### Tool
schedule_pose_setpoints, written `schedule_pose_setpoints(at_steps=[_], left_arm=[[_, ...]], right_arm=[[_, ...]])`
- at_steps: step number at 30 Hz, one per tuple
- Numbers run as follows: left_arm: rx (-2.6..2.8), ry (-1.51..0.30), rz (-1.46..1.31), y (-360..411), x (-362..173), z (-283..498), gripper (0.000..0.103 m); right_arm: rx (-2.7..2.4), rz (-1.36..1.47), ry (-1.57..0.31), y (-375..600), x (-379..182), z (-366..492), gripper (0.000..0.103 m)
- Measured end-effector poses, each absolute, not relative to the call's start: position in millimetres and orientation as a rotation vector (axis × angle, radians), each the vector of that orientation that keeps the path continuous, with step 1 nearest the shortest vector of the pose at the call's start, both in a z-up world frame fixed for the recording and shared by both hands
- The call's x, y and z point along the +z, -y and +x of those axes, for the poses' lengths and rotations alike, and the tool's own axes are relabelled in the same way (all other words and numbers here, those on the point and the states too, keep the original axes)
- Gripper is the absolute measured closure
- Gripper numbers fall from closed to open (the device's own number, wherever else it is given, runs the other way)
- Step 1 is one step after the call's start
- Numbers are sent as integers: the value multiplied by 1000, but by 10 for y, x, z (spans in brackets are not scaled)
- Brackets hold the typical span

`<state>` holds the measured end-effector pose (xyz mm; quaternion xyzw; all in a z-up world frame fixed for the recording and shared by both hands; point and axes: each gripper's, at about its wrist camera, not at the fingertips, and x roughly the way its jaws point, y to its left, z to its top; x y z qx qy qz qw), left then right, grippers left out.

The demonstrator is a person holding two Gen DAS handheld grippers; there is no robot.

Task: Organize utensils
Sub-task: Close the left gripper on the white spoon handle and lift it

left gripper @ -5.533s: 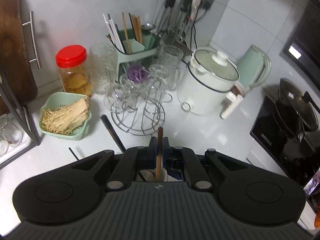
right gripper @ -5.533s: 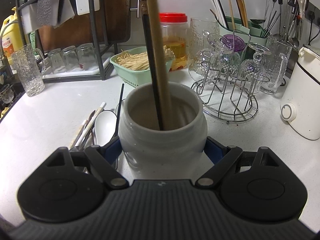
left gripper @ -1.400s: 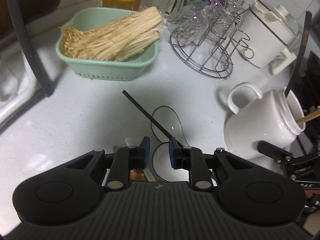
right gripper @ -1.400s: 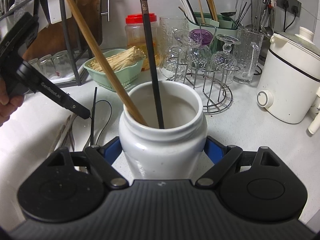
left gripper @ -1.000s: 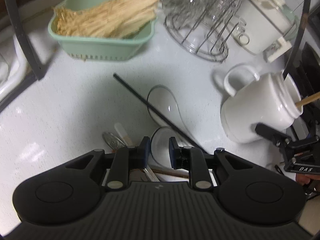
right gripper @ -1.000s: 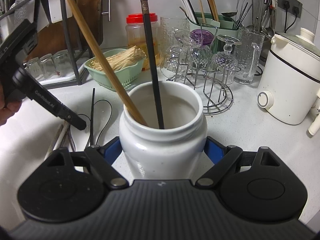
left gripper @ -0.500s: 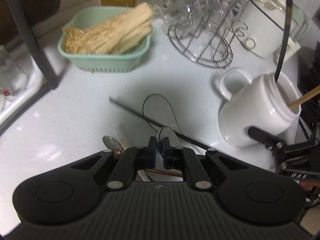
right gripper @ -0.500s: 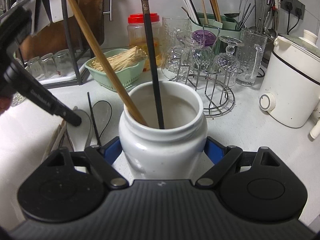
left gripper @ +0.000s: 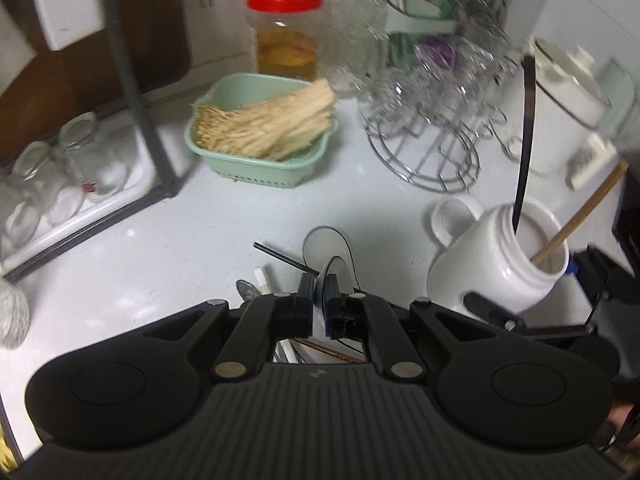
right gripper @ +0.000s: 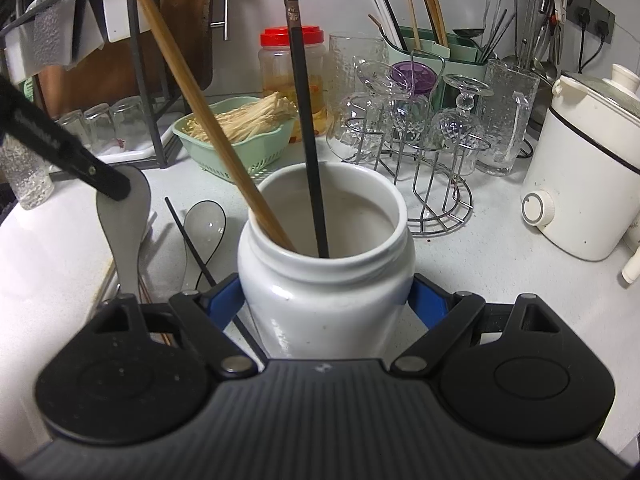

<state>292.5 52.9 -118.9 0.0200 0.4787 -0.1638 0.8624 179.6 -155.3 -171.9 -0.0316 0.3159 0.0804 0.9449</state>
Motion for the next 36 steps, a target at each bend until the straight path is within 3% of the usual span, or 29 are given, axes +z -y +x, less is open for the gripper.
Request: schedule_pose_setpoints(at_steps=[26,36], left_arm=[[-246,-781,26,-438,-67,2547,97],[-295,-645,122,-36,269,2656,97]], right_arm=[[186,-76,-647,1513,-1718,1901,13],[199,-79,-645,1494,-1721,1922,13]])
